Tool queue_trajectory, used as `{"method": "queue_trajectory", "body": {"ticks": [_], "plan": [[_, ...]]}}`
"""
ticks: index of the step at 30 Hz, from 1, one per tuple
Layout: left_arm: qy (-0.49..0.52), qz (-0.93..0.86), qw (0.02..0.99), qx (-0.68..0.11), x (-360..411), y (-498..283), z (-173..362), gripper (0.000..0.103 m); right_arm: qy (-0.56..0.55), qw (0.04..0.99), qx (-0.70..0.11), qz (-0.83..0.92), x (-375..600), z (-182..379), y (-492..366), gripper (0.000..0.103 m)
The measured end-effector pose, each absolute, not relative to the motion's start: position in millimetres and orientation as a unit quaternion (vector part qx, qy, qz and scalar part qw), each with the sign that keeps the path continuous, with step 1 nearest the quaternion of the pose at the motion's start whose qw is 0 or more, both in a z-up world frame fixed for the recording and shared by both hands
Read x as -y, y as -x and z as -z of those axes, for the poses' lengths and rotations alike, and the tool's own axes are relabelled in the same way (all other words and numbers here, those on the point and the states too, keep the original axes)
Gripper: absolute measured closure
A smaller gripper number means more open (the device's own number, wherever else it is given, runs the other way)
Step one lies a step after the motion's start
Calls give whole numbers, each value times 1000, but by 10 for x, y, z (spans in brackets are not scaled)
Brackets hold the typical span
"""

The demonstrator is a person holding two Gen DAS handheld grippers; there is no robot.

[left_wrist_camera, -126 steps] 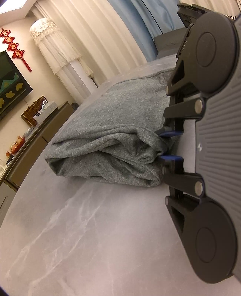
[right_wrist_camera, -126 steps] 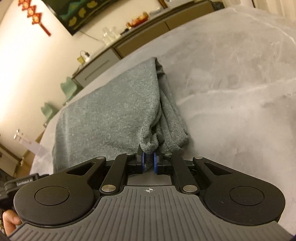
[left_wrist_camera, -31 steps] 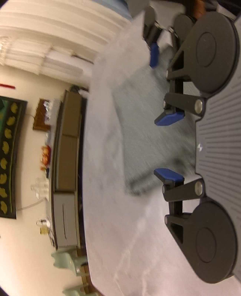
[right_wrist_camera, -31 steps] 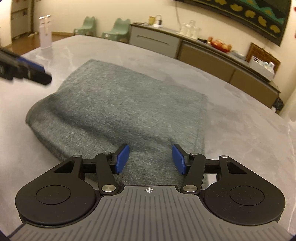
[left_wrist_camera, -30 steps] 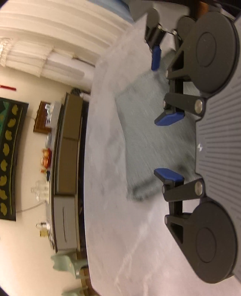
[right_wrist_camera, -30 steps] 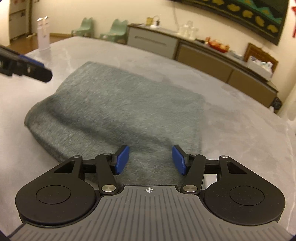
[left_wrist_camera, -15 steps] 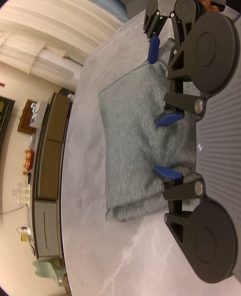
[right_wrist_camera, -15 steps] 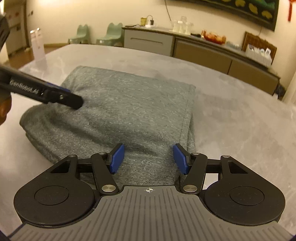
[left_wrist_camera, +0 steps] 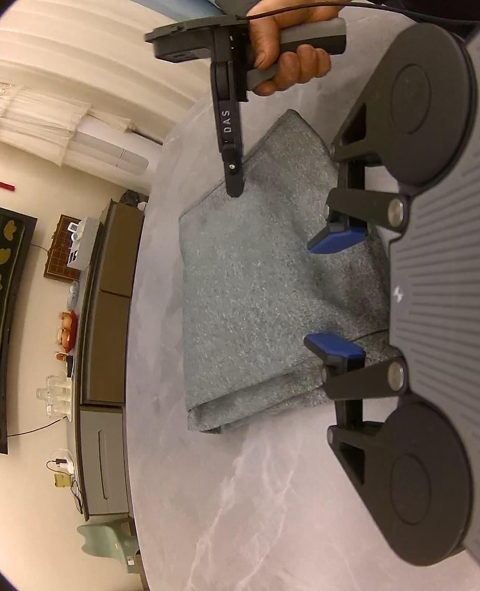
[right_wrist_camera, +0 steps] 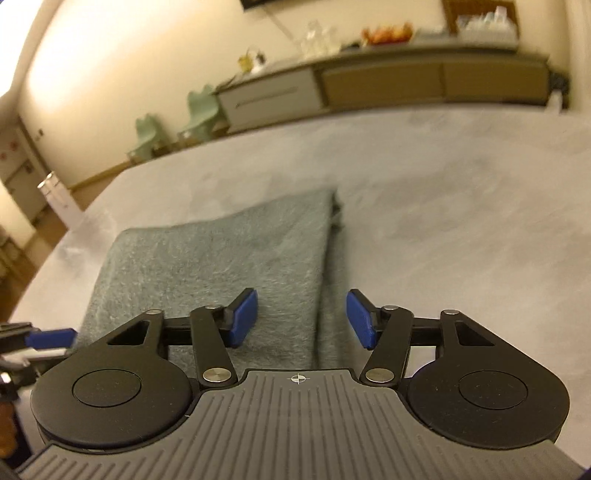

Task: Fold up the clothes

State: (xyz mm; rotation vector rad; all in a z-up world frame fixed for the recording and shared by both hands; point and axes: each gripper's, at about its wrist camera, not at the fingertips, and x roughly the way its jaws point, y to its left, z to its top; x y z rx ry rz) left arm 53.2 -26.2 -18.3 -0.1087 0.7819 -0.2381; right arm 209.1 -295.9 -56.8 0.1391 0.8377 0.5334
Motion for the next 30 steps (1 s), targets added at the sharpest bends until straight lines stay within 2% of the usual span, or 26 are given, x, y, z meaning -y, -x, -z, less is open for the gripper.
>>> {"method": "queue_trajectory", "body": {"ticks": [1, 2, 6, 7, 8, 9, 10, 11, 13, 16, 18, 22, 23, 26, 30], "plan": [[56, 119, 917, -378, 258, -522, 173, 55, -44, 885, -390, -251, 2908, 506, -2072, 91], [59, 123, 916, -377, 264, -514, 172, 55, -20, 894, -375, -243, 2857, 435, -2045, 98], [49, 131, 916, -377, 373, -460, 206, 55, 50, 910, -351, -215, 2727, 390, -1994, 99], [48, 137, 916, -373, 398, -414, 200, 55, 62, 910, -356, -203, 2711, 445, -1992, 93], [46, 145, 917, -369, 424, -361, 190, 55, 73, 910, -360, -191, 2694, 500, -1991, 81], [40, 153, 917, -366, 455, -318, 187, 55, 63, 914, -355, -187, 2744, 451, -1935, 77], [26, 162, 917, -364, 502, -276, 199, 54, 49, 917, -350, -184, 2802, 388, -1871, 66], [12, 170, 916, -363, 546, -243, 219, 53, 36, 921, -344, -181, 2860, 324, -1807, 60], [-18, 180, 910, -372, 609, -266, 335, 53, 18, 916, -340, -214, 2944, 226, -1588, 56], [-67, 176, 907, -378, 689, -378, 535, 57, 34, 896, -362, -256, 2899, 282, -1379, 58], [-62, 166, 908, -379, 637, -614, 537, 59, 65, 881, -388, -263, 2805, 420, -1347, 58], [-50, 148, 911, -381, 533, -1087, 541, 61, 83, 892, -383, -225, 2724, 498, -1499, 58], [-47, 143, 912, -382, 507, -1205, 542, 61, 75, 896, -385, -208, 2724, 508, -1585, 53], [-35, 133, 912, -386, 472, -1554, 538, 58, 52, 906, -379, -179, 2722, 585, -1895, 46], [-17, 101, 912, -398, 562, -1715, 494, 50, 22, 910, -382, -159, 2774, 609, -2134, 43]]}}
